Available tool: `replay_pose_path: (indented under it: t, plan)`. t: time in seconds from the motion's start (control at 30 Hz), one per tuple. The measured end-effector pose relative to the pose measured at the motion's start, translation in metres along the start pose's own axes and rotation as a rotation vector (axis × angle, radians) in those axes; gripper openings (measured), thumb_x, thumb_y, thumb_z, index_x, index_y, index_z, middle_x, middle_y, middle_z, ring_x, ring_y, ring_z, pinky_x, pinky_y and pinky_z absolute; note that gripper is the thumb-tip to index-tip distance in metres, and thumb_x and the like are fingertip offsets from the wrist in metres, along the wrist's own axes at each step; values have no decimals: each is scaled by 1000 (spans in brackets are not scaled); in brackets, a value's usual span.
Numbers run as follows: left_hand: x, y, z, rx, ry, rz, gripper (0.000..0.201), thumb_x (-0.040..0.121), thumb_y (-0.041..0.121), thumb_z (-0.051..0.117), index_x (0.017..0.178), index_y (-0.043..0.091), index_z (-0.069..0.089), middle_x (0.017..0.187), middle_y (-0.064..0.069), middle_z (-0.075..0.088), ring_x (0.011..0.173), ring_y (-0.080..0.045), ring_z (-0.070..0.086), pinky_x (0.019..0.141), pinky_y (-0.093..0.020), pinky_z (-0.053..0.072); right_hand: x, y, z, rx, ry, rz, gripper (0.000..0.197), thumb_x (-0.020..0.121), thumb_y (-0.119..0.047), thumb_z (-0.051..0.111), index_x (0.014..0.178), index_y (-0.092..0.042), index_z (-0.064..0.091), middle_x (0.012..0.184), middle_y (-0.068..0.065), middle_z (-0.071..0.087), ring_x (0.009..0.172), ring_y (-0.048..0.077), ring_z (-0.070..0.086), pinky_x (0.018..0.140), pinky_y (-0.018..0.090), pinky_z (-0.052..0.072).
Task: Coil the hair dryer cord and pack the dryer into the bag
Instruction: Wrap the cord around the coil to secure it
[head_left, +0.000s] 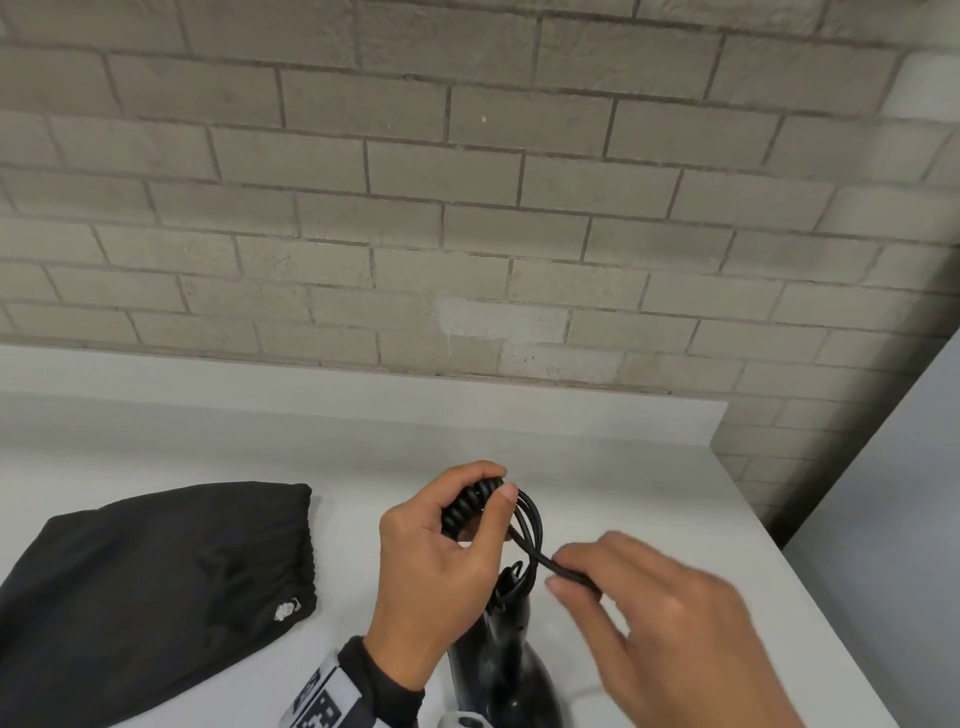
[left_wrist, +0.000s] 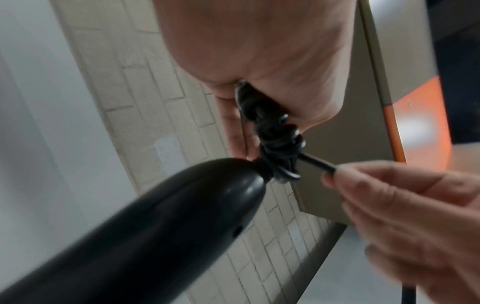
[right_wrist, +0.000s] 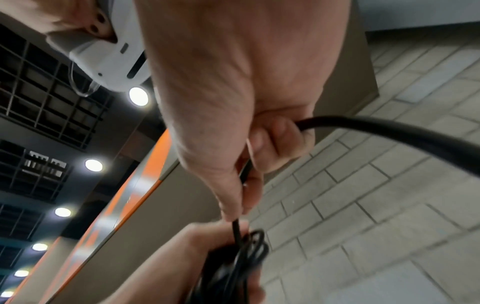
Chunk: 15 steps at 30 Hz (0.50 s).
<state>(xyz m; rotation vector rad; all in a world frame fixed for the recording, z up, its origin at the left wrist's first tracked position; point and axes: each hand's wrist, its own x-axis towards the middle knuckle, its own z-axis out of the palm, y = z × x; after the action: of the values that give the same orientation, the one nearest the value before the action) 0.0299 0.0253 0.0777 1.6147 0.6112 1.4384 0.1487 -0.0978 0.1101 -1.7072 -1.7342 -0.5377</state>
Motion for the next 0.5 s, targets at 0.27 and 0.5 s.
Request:
replay_pose_path:
  t: [0.27,0.5]
  plan:
    - [-4,4,-4,-3,-166,229,13,92,27,63,95,18,72,72,10,70,62,-11,72,57,-22,55,47,19,-24,375,-5,68,5,90,-29,67,88,-27,71,76,-19,60,69,0,56,63,12,40]
    - [-4,1,-13,-65,-243,220,20,77,25,79,95,23,72,78,8,73,65,-14,71,64,-24,58,42,13,14,1068,73,550,8,78,-19,72,86,-18,71,77,1,72,67,10,63,62,15,48]
